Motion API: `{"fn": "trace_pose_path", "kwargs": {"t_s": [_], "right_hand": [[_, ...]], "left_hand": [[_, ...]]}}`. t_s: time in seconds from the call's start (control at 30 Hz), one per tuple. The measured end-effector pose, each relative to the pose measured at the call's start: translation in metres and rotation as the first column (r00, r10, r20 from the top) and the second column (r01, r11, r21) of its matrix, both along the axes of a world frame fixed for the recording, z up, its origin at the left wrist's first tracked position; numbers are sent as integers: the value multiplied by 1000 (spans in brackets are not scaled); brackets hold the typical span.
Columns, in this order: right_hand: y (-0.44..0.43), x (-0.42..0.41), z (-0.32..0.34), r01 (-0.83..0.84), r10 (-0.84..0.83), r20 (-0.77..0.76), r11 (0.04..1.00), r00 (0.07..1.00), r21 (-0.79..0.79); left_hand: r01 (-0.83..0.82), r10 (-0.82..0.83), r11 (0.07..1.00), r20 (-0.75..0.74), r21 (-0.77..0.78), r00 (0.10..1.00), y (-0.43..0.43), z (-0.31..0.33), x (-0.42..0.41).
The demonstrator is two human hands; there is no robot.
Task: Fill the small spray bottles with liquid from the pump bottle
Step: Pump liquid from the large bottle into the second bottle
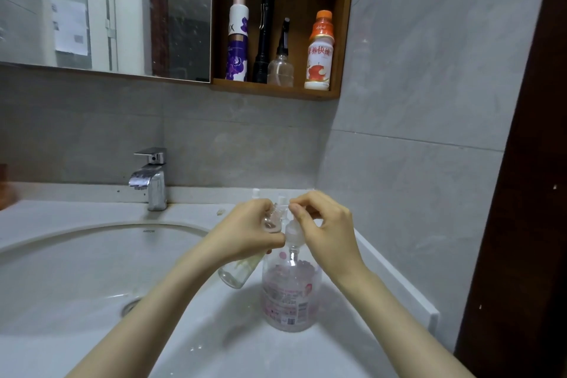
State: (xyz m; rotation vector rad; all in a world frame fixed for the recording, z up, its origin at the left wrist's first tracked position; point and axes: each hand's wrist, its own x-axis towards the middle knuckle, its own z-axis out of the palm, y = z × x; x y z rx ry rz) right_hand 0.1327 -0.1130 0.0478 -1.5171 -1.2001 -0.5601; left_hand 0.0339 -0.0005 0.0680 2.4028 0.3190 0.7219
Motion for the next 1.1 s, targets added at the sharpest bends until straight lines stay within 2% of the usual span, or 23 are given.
{"fn": "trace_pose_path", "kwargs": {"t_s": [0.2, 0.5, 1.1], "right_hand": [[-1, 3, 5, -88, 90, -30, 995, 995, 56], [7, 0, -15, 19, -23, 22, 987, 1000, 160], [8, -3, -12, 32, -30, -21, 992, 999, 119]], "left_hand": [[1, -1, 1000, 9, 8, 1000, 0, 4, 0], [2, -1, 1000, 19, -11, 1000, -1, -1, -2], [12, -10, 998, 18, -66, 1000, -5, 4, -3]]}}
